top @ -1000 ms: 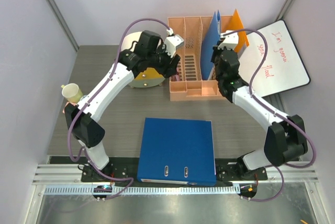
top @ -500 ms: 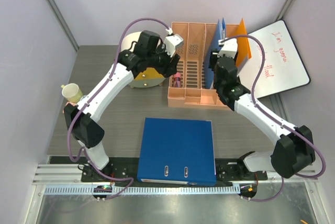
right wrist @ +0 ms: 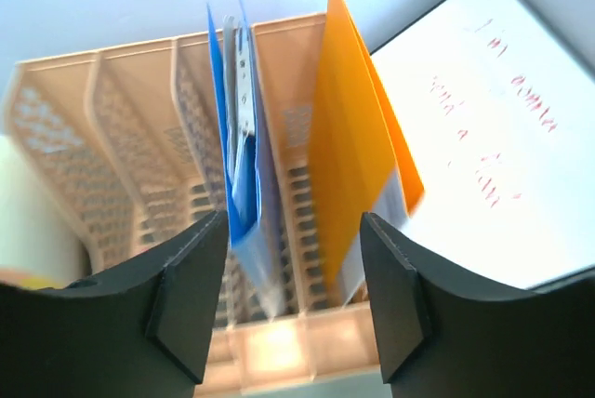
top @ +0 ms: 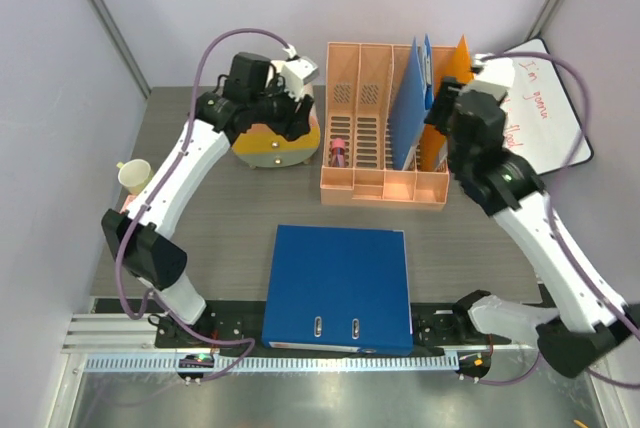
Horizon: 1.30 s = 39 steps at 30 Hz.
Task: Organize the desk
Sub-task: Place the folder in the storage box, then pick up the folder from the center of the board.
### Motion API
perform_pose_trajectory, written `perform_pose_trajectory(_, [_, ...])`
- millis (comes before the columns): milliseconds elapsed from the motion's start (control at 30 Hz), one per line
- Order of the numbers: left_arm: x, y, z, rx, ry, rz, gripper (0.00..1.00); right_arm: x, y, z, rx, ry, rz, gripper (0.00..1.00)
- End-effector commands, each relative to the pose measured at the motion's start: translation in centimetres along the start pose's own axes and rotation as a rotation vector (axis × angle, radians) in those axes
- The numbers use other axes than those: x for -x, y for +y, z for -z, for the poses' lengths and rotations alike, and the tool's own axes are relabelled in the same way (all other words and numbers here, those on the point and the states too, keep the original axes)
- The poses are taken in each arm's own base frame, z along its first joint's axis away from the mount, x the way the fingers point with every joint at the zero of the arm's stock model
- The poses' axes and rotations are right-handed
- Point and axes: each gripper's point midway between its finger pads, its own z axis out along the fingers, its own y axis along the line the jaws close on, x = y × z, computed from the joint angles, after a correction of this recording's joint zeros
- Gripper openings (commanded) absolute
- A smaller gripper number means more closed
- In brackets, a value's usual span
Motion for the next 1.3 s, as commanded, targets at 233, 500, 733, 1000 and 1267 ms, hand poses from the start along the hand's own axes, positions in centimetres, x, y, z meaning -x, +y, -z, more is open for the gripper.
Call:
perform_pose_trajectory(233, [-14.1, -1.8, 7.5, -0.13, 0.361, -0.206, 0.53, -22.2, -1.5, 14.0, 0.193, 0.772, -0.31, 0.76])
perform_pose_trajectory(500, [-19.1, -4.8, 7.7, -0.285, 0.47, -0.13, 0.48, -29.9, -0.6, 18.2, 0.253, 1.044, -0.381, 0.79])
perform_pose_trajectory(733, [-21.7, -5.9, 6.4, -0.341, 0.5, -0.074, 0.43, -33.5, 1.1, 20.4, 0.306, 1.202, -0.502, 0.76])
perform_pose_trajectory(1000, [-22.4, -5.6, 4.5, -0.342, 0.498, -0.033, 0.4, -35.3, 1.8, 21.1, 0.298, 1.249, -0.634, 0.37])
perform_pose_trajectory(1267, [-24.1, -5.0, 3.1, -0.314, 0.533, -0.006, 0.38, -35.5, 2.2, 20.8, 0.271, 1.232, -0.741, 0.01])
